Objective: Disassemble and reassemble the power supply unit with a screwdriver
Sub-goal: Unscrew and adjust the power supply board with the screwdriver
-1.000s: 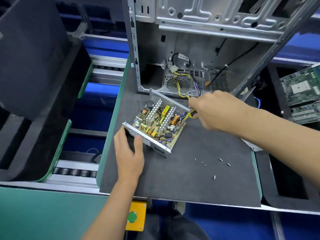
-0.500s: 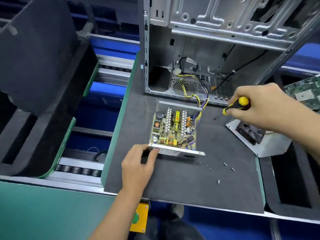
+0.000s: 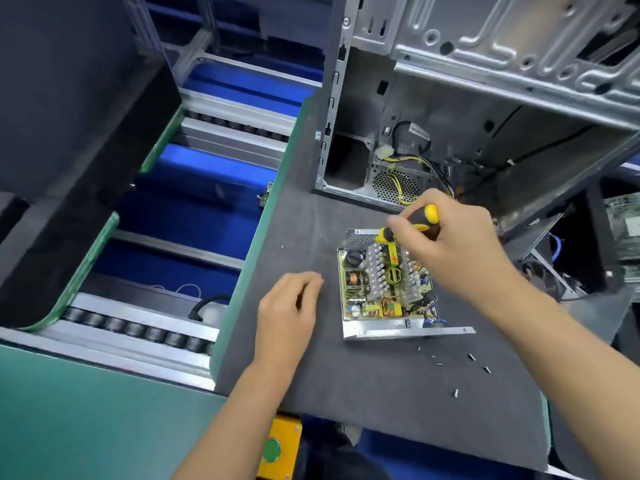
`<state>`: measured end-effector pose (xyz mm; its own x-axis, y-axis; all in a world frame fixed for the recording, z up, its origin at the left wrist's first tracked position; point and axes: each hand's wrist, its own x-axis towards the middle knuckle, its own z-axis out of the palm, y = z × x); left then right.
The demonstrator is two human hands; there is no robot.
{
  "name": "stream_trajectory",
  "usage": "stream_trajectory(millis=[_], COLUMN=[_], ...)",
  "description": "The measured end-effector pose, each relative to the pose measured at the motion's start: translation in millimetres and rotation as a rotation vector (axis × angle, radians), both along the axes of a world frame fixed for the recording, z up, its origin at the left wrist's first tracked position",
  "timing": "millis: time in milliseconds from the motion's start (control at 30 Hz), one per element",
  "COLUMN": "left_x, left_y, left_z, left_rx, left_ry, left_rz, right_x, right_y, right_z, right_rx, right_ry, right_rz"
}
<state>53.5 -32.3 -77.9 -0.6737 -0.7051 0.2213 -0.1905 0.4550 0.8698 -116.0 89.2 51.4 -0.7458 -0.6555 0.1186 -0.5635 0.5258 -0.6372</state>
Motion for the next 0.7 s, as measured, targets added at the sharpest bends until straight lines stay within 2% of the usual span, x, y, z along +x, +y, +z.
stream_trajectory(millis=[267,467,700], left_x=[-53,-57,-55], left_y=[-17,-15,-17], left_z=[-6,-9,-9], left_rx=[-0.153,-0.25,-0.251], left_ry=[-0.263,-0.325,-0.33], left_rz=[-0.016,-0.006,-0.039], right_x=[-5,-1,0], right_y=[-17,-21,-25], right_z=[-16,-18,-18], right_rx=[0.077,0.125,0.176], right_ry=[0.025,0.02,0.049], right_rz=[0.034,0.077,0.084])
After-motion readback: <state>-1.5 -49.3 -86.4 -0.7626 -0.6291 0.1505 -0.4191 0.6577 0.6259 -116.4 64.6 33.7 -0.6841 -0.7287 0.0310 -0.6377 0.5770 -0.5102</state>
